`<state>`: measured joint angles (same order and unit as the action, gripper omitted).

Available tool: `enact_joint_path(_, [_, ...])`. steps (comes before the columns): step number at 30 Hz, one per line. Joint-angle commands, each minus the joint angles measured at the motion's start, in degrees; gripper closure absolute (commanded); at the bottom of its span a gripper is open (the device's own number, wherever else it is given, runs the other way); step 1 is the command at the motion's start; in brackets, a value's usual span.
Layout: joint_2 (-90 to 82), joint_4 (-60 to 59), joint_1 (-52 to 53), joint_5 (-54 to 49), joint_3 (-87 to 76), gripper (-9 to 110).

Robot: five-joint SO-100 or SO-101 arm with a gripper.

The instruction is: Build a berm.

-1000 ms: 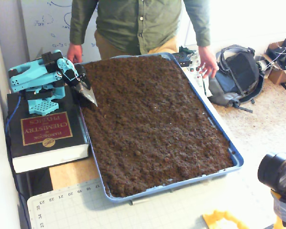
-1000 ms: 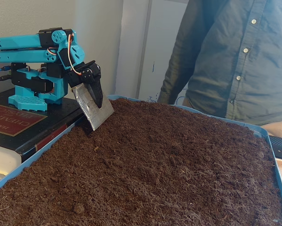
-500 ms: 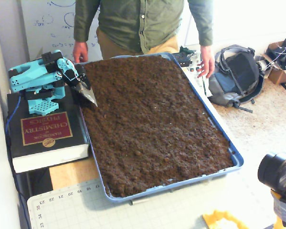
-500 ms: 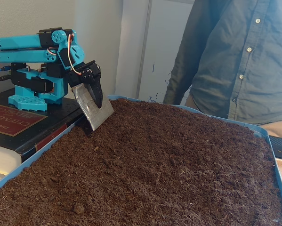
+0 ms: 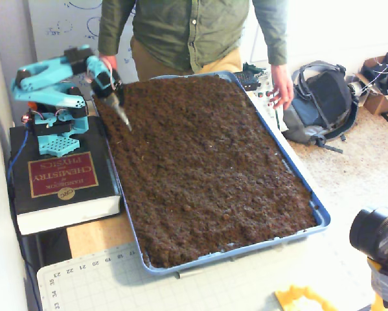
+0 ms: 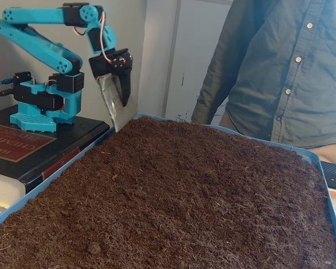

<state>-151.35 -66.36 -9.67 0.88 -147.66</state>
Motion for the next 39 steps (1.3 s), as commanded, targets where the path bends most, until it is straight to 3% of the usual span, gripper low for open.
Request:
enact_joint_path(1, [6.9,0.8,-0.8,3.4,10.6,101])
enact_joint_path(18, [50.0,0.6,-9.3,17.6,36.4,101])
enact_joint_path(39, [78.0,1.6,-21.6,26.6,38.1,101])
